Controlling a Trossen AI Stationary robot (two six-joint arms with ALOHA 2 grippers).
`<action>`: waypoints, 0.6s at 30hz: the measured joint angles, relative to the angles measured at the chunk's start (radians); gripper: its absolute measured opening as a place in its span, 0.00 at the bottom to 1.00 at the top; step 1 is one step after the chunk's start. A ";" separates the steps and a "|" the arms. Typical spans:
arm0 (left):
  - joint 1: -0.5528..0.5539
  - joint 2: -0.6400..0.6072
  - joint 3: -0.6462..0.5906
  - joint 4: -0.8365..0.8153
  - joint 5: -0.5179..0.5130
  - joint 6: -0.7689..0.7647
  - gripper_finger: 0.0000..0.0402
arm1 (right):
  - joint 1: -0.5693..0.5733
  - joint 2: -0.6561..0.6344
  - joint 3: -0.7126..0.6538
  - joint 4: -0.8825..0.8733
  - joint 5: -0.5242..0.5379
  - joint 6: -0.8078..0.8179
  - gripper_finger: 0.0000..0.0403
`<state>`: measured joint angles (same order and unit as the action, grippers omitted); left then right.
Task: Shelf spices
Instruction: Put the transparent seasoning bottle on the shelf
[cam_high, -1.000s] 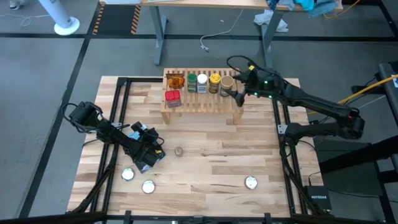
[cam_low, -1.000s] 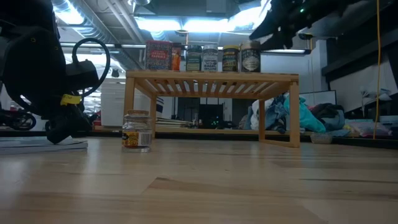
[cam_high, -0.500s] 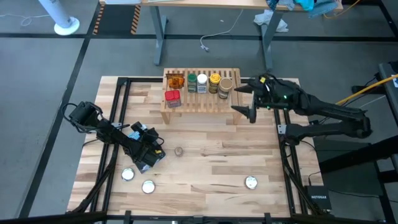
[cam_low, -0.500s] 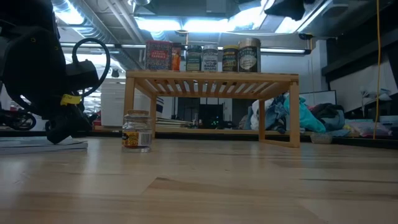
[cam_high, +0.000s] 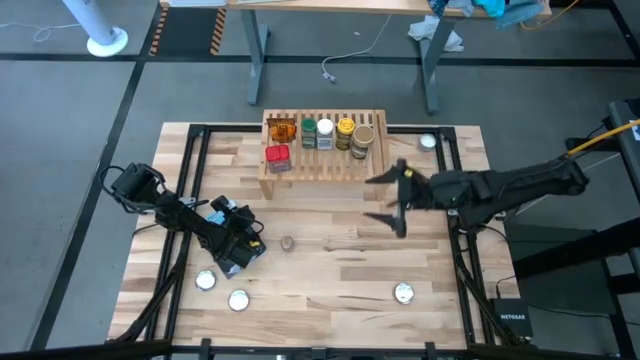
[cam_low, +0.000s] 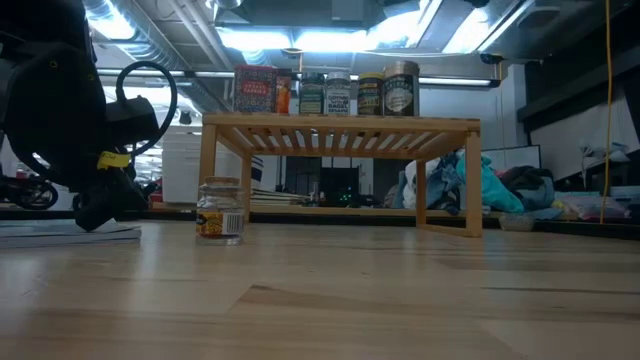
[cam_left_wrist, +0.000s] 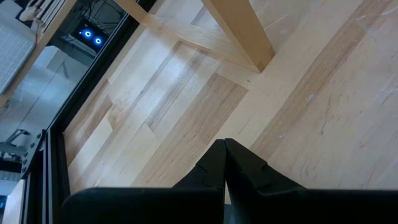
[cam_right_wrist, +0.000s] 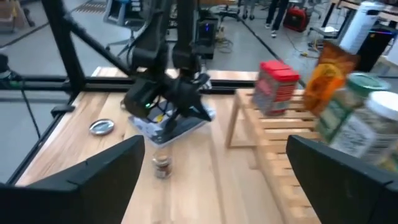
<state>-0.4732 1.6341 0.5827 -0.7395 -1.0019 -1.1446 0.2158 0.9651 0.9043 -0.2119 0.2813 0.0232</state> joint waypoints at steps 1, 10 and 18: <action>0.000 0.000 0.000 0.000 0.000 0.000 0.00 | 0.024 0.019 0.000 0.012 0.024 0.005 0.99; 0.000 0.000 0.000 0.001 0.000 0.000 0.00 | 0.158 0.175 0.000 0.218 0.111 0.023 0.99; 0.000 0.000 0.000 0.055 0.000 0.000 0.00 | 0.244 0.212 0.000 0.287 0.239 0.050 0.99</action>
<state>-0.4732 1.6341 0.5831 -0.6841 -1.0016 -1.1446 0.4596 1.1770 0.9043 0.0748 0.5205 0.0734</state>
